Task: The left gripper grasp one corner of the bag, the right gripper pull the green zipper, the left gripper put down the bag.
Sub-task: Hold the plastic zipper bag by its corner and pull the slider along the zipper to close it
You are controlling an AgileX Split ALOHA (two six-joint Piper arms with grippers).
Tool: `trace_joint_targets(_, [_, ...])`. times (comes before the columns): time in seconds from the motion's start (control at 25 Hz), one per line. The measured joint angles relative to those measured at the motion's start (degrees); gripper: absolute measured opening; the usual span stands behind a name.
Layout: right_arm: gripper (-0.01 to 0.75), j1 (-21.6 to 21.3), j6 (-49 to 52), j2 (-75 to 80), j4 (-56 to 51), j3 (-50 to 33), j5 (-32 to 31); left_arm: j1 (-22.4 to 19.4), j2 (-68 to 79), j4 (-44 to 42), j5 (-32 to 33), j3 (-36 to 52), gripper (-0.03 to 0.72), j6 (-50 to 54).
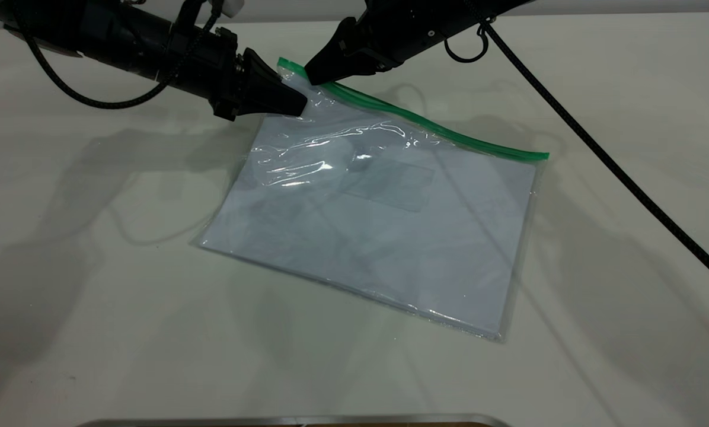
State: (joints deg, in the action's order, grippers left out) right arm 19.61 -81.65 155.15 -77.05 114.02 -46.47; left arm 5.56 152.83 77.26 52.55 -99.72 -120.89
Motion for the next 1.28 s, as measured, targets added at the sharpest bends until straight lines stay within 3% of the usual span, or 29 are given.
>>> trace_joint_targets(0.2, [0.038,0.3,0.0,0.0,0.3,0.0,0.1,0.0,0.0,0.3,-0.1,0.0,0.053,0.0])
trace_joint_targets(0.68, [0.036,0.3,-1.4,0.0,0.3,0.0,2.3,-0.6,0.3,2.9,0.8,0.0,0.052,0.0])
trace_joint_targets(1.28, [0.036,-1.6,-1.8,1.8,1.3,0.5,3.6,-6.0,0.4,6.1,6.7,0.0,0.051,0.0])
